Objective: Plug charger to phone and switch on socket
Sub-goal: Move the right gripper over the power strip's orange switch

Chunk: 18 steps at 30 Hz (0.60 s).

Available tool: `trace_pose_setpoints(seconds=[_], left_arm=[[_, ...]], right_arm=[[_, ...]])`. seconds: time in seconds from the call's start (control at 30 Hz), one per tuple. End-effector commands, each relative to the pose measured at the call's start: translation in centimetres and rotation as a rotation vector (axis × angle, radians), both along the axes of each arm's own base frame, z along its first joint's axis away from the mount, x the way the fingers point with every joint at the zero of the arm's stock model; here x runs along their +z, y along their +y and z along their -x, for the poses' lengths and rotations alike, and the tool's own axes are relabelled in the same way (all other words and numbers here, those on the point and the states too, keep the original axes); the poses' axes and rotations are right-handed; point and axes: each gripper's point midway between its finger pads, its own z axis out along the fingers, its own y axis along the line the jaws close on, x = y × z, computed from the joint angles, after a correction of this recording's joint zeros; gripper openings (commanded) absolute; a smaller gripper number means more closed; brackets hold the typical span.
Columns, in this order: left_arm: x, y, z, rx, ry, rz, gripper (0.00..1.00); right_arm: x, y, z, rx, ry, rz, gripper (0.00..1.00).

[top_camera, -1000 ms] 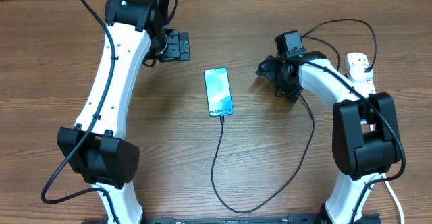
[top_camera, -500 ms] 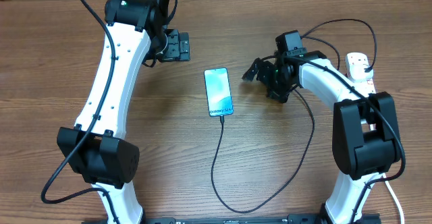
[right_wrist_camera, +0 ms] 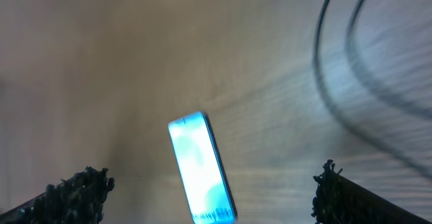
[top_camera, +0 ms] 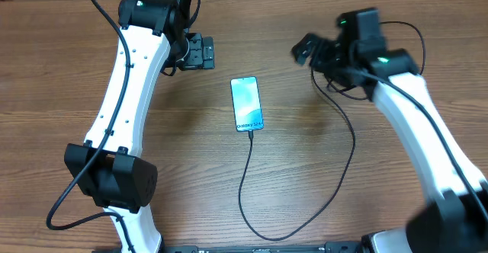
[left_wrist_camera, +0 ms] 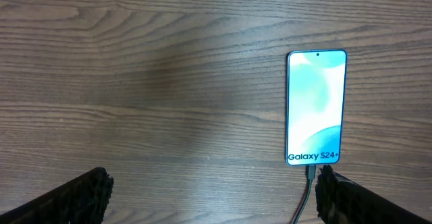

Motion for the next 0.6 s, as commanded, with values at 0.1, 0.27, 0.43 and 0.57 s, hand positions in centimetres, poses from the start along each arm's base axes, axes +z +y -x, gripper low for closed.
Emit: trace_pose_setpoints(seconds=[0.1,0.27,0.43,0.57], left_arm=[[-0.3,0.5,-0.1,-0.009,0.003,-0.022,1.00],[-0.3,0.5,-0.1,-0.009,0.003,-0.022,1.00],[-0.3,0.5,-0.1,-0.009,0.003,-0.022,1.00],[-0.3,0.5,-0.1,-0.009,0.003,-0.022,1.00]], right_arm=[[5.1,-9.9,-0.6,-0.359,-0.147,0.146,1.00],[5.1,-16.1,-0.3,-0.504,-0.134,0.157,1.00],[4.6,-21.9,0.7,-0.591,-0.104,0.102,1.00],[3.7,-25.3,1.1,-0.575,-0.095,0.055,1.00]])
